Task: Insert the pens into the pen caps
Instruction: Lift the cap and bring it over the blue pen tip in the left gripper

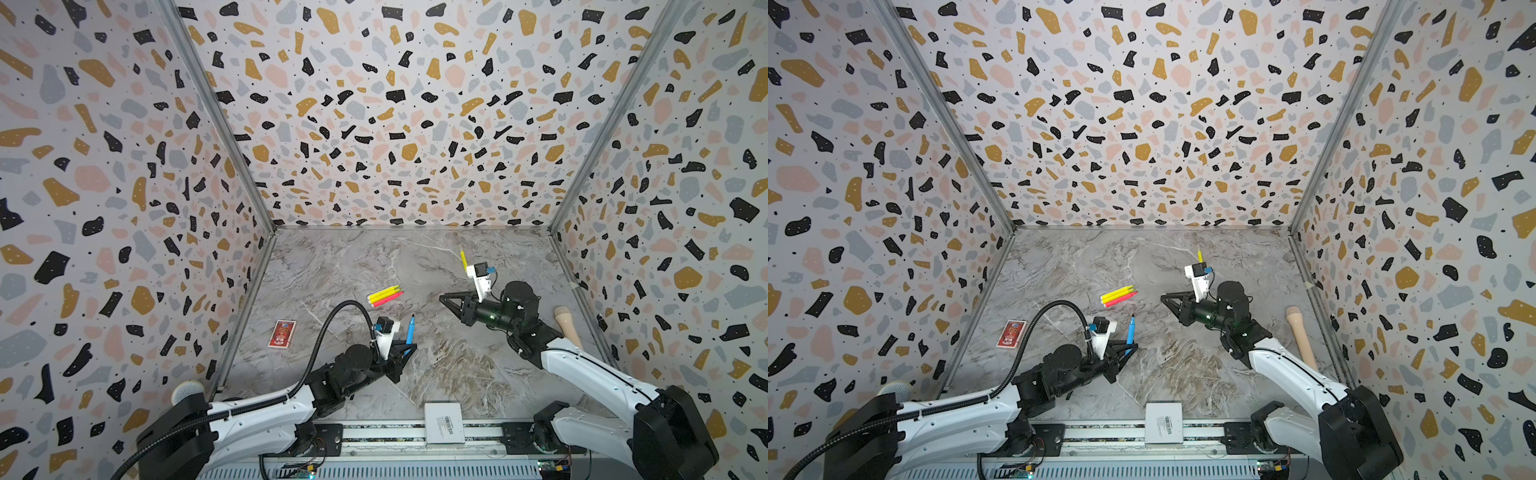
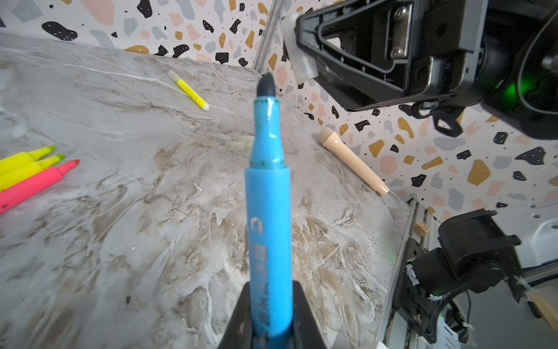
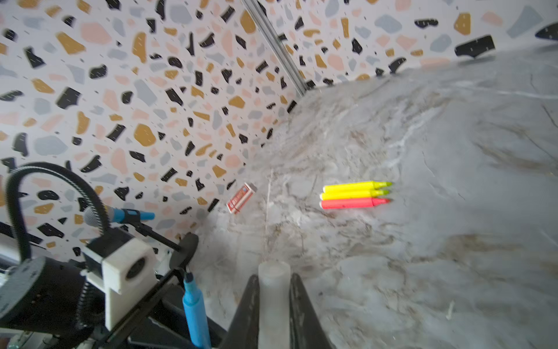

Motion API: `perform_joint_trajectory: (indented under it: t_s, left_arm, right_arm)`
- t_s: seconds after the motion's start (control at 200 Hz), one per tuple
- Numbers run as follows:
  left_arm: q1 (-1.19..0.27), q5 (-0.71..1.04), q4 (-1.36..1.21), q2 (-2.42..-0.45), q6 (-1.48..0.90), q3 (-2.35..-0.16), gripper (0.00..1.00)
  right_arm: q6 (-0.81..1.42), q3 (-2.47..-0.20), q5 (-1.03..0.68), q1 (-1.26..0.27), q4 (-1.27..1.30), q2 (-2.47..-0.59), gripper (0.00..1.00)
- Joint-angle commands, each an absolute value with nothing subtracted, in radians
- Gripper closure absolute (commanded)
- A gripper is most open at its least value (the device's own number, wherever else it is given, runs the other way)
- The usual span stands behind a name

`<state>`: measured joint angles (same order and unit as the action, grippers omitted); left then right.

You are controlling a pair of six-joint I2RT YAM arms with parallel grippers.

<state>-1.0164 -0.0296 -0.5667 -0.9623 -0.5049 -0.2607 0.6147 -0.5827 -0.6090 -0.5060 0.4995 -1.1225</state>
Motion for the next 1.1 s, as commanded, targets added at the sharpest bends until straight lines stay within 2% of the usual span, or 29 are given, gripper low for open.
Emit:
perform_joint_trajectory:
  t_s: [0.0,0.27,1.096]
  left_arm:
    - [-1.039,-0.032,-0.677,-0.970,-0.527,-0.264,1.00]
    - [-1.075,-0.042,-0.725,-1.027,-0.542,-0.294,1.00]
    - [-1.108,-0.051,-0.739,-1.062,-0.541,-0.339,1.00]
  right_arm:
    - [0.737,-0.554,-0.664,-0.505,0.723,-1.098,0.92]
    - [0.907,-0.473,-0.662,-0.525,1.017,-1.124,0.92]
    - [0.922,-0.490,-0.621,-0.630,1.167,-1.226,0.87]
